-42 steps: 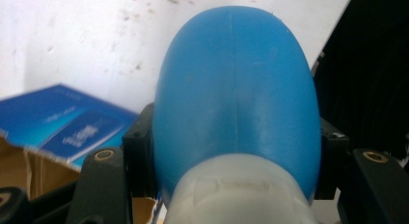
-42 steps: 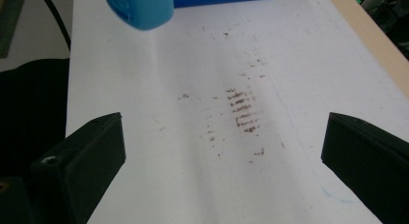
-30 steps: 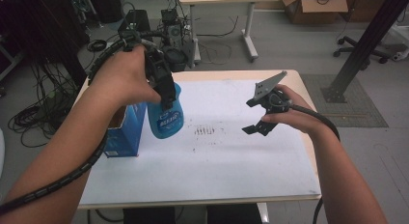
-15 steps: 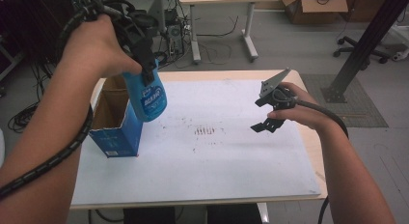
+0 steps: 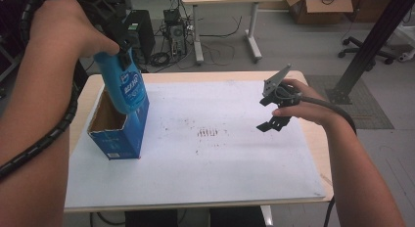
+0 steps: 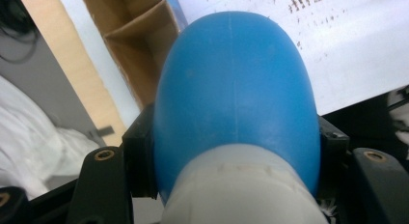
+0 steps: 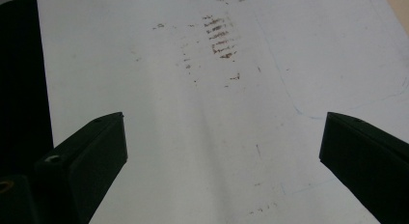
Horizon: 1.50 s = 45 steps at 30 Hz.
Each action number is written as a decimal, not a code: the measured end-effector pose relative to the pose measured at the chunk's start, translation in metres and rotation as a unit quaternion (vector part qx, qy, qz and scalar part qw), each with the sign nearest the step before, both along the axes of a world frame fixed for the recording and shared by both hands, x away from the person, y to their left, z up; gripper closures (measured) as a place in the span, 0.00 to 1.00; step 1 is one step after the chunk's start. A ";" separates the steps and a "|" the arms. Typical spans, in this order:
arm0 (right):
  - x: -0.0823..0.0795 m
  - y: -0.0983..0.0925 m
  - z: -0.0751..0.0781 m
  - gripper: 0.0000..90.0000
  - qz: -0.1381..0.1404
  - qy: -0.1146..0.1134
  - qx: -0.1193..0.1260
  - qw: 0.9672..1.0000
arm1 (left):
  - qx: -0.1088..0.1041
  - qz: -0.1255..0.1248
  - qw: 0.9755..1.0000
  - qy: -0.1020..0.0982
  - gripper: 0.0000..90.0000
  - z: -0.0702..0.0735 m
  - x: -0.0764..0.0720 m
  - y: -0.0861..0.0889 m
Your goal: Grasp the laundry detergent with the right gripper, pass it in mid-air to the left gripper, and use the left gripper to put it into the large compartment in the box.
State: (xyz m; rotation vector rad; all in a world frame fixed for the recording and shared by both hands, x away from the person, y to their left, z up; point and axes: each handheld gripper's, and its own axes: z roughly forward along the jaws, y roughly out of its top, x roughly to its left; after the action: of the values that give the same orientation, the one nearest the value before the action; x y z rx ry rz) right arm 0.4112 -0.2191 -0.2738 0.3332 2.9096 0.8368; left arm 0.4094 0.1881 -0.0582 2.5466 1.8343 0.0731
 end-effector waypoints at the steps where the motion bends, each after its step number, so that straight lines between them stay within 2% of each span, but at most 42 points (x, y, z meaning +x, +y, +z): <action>1: 0.000 0.001 0.001 0.03 0.000 -0.001 -0.001 1.000 | -0.002 0.005 1.000 0.001 0.42 0.000 0.001 0.002; 5: 0.001 0.003 0.006 0.03 0.003 -0.006 -0.005 1.000 | -0.009 0.034 0.999 0.003 0.42 -0.002 0.005 0.014; 6: 0.001 0.004 0.007 0.03 0.004 -0.006 -0.004 1.000 | -0.011 0.049 0.999 0.001 0.42 -0.002 0.006 0.018; 17: 0.003 0.011 0.005 0.03 0.008 -0.004 -0.009 1.000 | -0.011 0.110 0.994 0.004 0.42 -0.005 0.010 0.048; 21: 0.003 0.014 0.004 0.03 0.012 -0.003 -0.011 1.000 | -0.004 0.120 0.993 0.002 0.42 -0.008 0.011 0.056; 25: 0.004 0.017 0.004 0.03 0.013 -0.003 -0.012 1.000 | -0.008 0.129 0.992 0.000 0.42 -0.012 0.011 0.061; 33: 0.003 0.021 0.001 0.03 0.017 -0.002 -0.016 1.000 | -0.003 0.135 0.991 -0.004 0.42 -0.025 0.011 0.070; 41: 0.004 0.022 0.000 0.03 0.016 0.000 -0.019 1.000 | 0.003 0.147 0.989 0.005 0.42 -0.051 0.013 0.079; 45: 0.004 0.022 0.002 0.03 0.011 0.002 -0.023 1.000 | 0.005 0.144 0.989 0.002 0.42 -0.062 0.014 0.079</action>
State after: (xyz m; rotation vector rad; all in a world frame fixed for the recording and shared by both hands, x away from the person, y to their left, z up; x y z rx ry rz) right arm 0.4150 -0.1967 -0.2722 0.2997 2.9363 0.7706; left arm 0.4236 0.2671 -0.1204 2.2677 2.1949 0.0761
